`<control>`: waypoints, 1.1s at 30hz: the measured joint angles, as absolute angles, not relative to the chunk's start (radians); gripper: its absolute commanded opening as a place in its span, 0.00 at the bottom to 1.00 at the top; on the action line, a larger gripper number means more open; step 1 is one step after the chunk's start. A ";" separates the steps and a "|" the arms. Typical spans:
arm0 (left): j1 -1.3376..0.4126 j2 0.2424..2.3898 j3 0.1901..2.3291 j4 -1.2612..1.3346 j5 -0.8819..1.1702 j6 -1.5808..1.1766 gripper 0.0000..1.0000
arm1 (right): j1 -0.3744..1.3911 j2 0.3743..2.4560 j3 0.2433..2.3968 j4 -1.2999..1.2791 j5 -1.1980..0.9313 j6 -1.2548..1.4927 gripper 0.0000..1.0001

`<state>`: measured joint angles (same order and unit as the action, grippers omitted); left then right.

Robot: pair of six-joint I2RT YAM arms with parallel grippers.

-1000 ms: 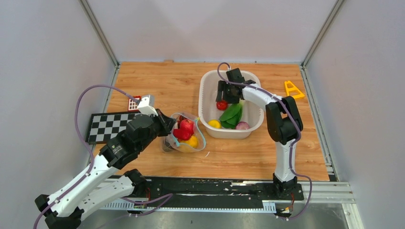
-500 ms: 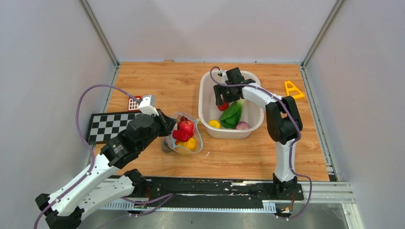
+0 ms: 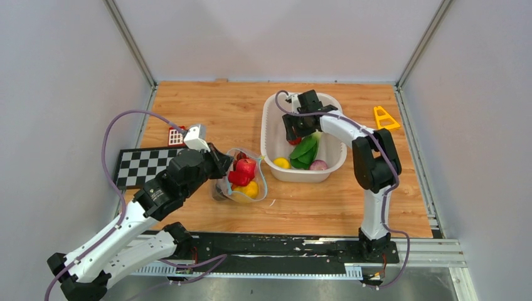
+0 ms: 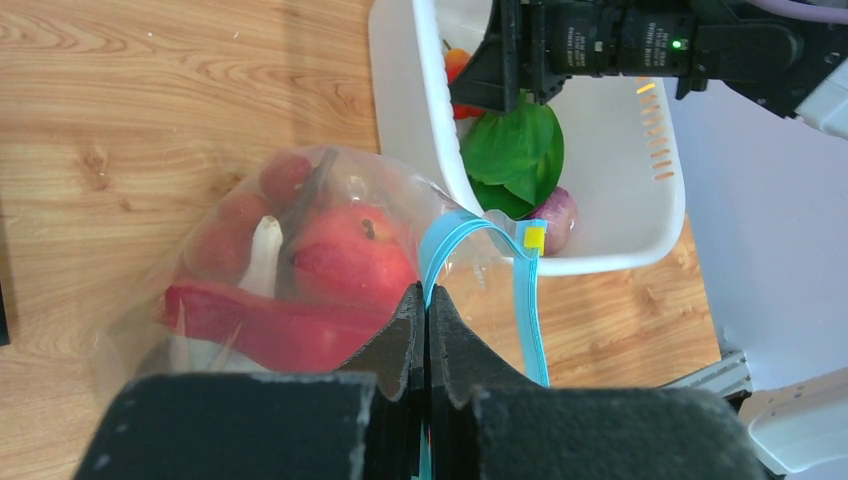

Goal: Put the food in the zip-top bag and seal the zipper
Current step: Pick up the fake fruit from the bin, then place the fake fruit in the zipper food storage bag.

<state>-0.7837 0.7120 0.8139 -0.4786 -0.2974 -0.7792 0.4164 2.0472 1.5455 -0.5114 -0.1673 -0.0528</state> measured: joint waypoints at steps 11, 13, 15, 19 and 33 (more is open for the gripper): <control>-0.784 0.726 0.814 -0.471 -0.296 -0.779 0.02 | 0.416 1.726 1.348 -0.327 -0.274 0.051 0.29; -0.784 0.728 0.814 -0.467 -0.295 -0.779 0.02 | 0.416 1.679 1.311 -0.287 -0.300 0.075 0.29; -0.784 0.731 0.814 -0.467 -0.293 -0.779 0.02 | 0.416 1.632 1.259 -0.245 -0.332 0.103 0.29; -0.784 0.739 0.814 -0.459 -0.289 -0.779 0.02 | 0.416 1.548 1.150 -0.176 -0.405 0.160 0.29; -0.784 0.773 0.814 -0.431 -0.285 -0.778 0.02 | 0.430 1.281 0.857 0.207 -0.781 0.355 0.29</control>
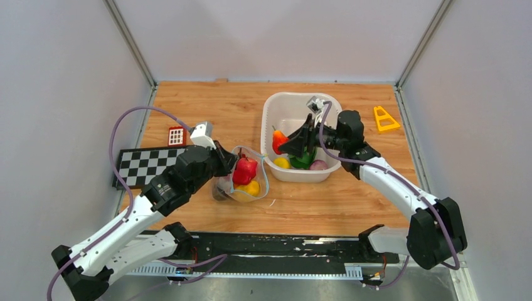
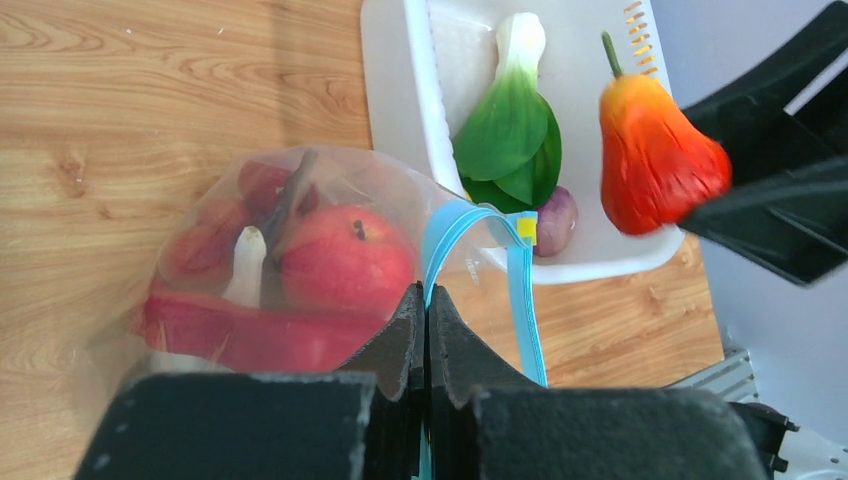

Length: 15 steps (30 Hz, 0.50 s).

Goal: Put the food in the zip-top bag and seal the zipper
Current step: Place the fake fruit in the zipper food storage bag.

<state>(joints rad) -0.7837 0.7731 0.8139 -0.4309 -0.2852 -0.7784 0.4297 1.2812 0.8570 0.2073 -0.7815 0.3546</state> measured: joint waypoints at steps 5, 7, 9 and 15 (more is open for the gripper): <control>-0.784 0.794 0.814 -0.421 -0.273 -0.778 0.02 | 0.511 1.243 0.860 0.191 -0.923 0.291 0.31; -0.784 0.799 0.814 -0.420 -0.270 -0.778 0.02 | 0.565 1.238 0.875 0.122 -0.948 0.228 0.31; -0.784 0.802 0.814 -0.416 -0.267 -0.778 0.02 | 0.630 1.240 0.902 0.031 -0.952 0.159 0.31; -0.784 0.803 0.814 -0.414 -0.263 -0.777 0.02 | 0.755 1.274 0.965 -0.117 -0.871 0.041 0.31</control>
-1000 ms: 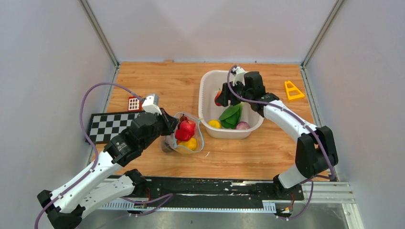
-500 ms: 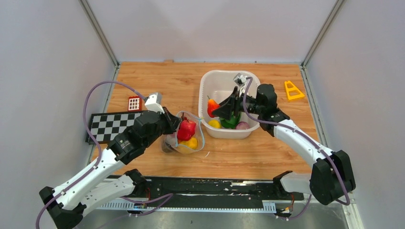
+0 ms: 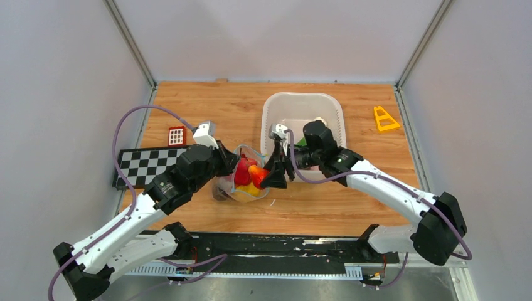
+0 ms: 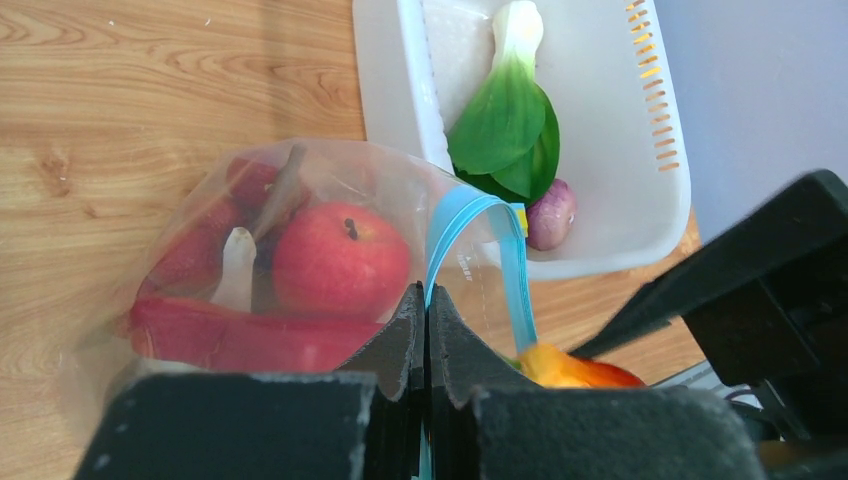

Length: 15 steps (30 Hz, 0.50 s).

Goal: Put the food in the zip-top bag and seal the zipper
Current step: Place the fake fruit in the zipper food storage bag.

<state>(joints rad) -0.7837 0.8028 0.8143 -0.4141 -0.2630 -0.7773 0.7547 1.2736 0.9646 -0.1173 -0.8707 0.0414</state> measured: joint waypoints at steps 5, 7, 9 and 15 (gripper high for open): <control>-0.784 0.802 0.814 -0.414 -0.262 -0.775 0.02 | 0.799 1.330 1.003 -0.162 -0.655 0.023 0.34; -0.784 0.802 0.814 -0.414 -0.262 -0.775 0.02 | 0.830 1.354 1.030 -0.191 -0.591 0.001 0.35; -0.784 0.802 0.814 -0.414 -0.262 -0.775 0.02 | 0.863 1.382 1.064 -0.213 -0.543 -0.022 0.35; -0.784 0.801 0.814 -0.414 -0.262 -0.775 0.02 | 0.917 1.423 1.088 -0.228 -0.502 -0.057 0.39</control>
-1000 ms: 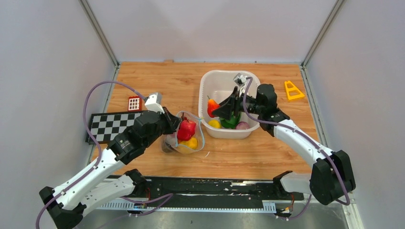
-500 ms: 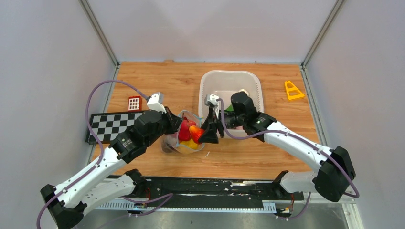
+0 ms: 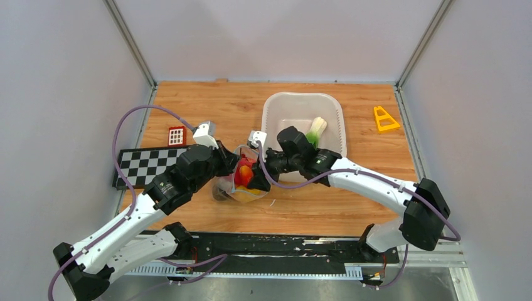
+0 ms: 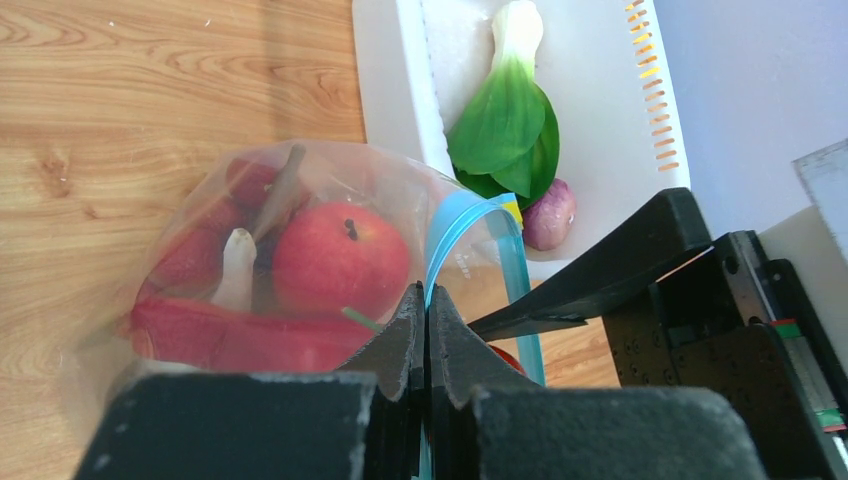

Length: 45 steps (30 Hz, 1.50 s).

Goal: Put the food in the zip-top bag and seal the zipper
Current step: Place the fake fruit in the zipper food storage bag, then move the bin to the center of the board.

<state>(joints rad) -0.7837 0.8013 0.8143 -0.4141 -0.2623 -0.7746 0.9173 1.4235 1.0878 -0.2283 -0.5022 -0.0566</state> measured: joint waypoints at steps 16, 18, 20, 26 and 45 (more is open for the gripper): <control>-0.784 0.787 0.814 -0.409 -0.266 -0.775 0.02 | 0.991 1.530 1.183 -0.292 -0.513 -0.114 0.79; -0.784 0.775 0.814 -0.411 -0.273 -0.775 0.02 | 0.990 1.518 1.183 -0.295 -0.501 -0.118 0.80; -0.784 0.768 0.814 -0.415 -0.276 -0.776 0.02 | 0.990 1.492 1.180 -0.295 -0.494 -0.118 0.80; -0.784 0.765 0.814 -0.424 -0.290 -0.778 0.01 | 0.984 1.335 1.147 -0.276 -0.409 -0.116 0.64; -0.784 0.621 0.814 -0.566 -0.452 -0.818 0.01 | 0.744 1.488 1.192 -0.266 -0.182 0.180 0.30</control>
<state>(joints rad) -0.7837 0.6212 0.8143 -0.5659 -0.4522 -0.8177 0.7441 1.4883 1.1923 -0.2661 -0.1818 0.1802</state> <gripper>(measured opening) 0.018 0.303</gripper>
